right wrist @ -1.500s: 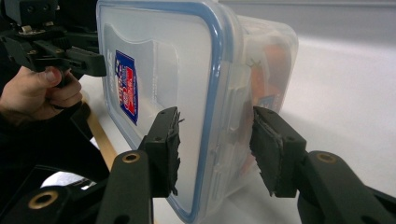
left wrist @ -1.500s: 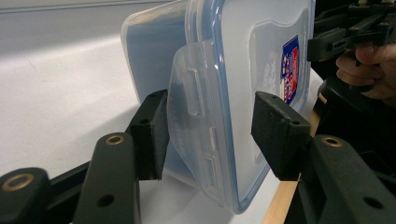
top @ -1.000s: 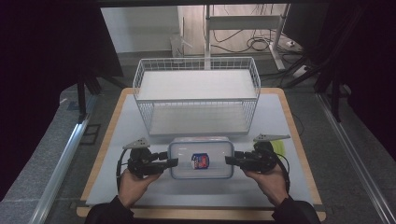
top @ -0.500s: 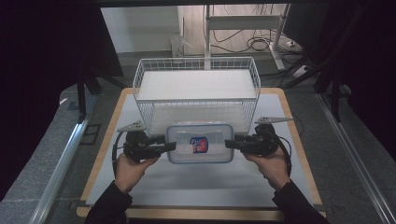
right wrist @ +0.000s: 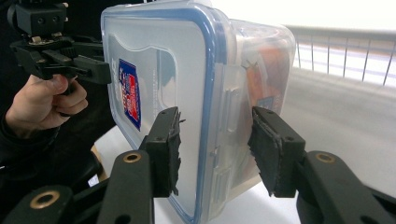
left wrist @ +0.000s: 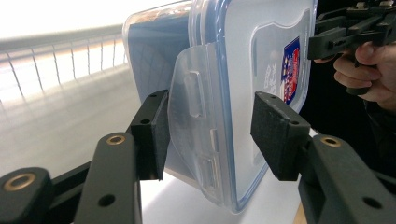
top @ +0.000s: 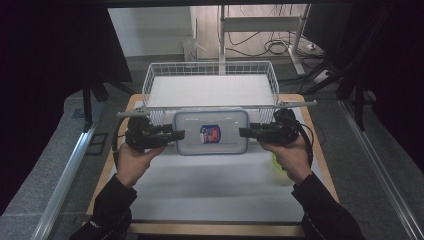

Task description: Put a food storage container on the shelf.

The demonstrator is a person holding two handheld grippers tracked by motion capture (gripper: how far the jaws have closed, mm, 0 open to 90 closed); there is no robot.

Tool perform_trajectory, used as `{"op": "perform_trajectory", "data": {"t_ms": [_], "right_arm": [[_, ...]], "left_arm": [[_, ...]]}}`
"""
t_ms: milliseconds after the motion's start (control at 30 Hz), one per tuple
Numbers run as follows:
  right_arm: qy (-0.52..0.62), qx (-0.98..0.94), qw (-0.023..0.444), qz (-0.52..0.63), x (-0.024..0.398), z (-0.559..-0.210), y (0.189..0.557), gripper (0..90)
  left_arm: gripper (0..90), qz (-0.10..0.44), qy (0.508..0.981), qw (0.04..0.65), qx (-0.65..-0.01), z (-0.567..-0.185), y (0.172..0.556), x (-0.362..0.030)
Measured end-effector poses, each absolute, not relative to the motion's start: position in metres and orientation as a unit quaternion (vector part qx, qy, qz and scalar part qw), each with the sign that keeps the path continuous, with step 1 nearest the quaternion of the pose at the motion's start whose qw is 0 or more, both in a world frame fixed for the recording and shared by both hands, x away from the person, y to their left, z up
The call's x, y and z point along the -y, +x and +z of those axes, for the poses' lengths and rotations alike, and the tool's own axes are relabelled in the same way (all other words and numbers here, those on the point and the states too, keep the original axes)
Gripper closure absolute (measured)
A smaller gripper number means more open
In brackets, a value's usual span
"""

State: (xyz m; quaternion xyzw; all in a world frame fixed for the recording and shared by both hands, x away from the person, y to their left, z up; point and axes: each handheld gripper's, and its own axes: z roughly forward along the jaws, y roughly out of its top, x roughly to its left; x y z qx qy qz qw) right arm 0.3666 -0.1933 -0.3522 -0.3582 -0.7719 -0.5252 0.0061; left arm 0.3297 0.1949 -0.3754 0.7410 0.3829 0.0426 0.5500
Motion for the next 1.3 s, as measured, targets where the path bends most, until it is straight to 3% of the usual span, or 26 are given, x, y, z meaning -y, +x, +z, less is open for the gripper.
{"op": "perform_trajectory", "data": {"t_ms": [633,1300], "right_arm": [[-0.355,0.760,-0.008,-0.545,0.187,-0.308,0.412,54.1],[-0.382,0.739,0.010,-0.555,0.184,-0.297,0.474,53.5]], "left_arm": [[48.8,0.052,0.731,0.565,-0.379,-0.325,0.382,-0.203],[48.9,0.046,0.708,0.582,-0.398,-0.316,0.438,-0.206]]}}
